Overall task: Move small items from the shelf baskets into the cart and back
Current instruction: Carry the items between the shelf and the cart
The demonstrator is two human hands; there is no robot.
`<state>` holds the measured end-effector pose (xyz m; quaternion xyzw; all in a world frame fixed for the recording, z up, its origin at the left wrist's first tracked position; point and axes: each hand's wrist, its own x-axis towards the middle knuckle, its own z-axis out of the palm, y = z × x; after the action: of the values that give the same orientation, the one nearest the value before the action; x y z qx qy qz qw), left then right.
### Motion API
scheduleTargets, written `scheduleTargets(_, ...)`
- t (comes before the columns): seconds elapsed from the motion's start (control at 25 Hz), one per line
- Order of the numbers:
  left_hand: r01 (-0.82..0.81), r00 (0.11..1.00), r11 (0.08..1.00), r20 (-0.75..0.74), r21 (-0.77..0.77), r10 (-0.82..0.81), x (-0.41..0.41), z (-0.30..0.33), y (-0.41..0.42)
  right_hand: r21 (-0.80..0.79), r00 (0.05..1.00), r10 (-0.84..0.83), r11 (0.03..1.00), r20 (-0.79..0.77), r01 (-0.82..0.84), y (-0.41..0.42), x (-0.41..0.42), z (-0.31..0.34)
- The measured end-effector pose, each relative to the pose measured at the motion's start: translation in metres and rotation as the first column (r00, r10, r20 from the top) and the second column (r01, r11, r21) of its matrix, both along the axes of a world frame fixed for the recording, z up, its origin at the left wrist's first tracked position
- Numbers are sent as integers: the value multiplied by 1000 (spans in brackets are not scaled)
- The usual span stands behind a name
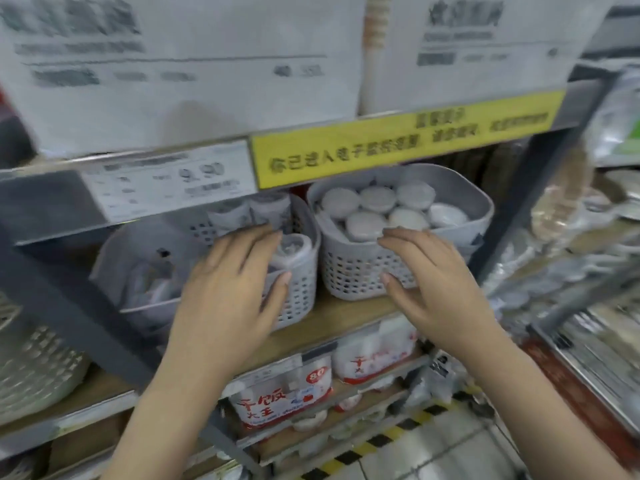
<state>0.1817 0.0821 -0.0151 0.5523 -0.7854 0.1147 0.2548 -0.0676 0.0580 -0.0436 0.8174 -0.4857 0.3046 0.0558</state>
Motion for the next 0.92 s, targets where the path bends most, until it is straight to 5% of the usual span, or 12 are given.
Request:
scheduleTargets(0.2,409,912,912,5,22,-409,-95,-28,-8,154,932,-360,924,42,350,73,-84,-44)
scheduleTargets(0.44,692,713,681,-81,239,-697,-245,-63,-2,336,683,-723,671,99,661,150,-178,-91)
scheduleTargets(0.64,753,597,494,-136,433,-791,-370,-97,-5,614,482,-875,403,41,679,199,-259,-138)
scheduleTargets(0.92,623,621,377,-141,685,-771,-473,-158,-8,763,382,-924,231,-23,603,234,-342,-180)
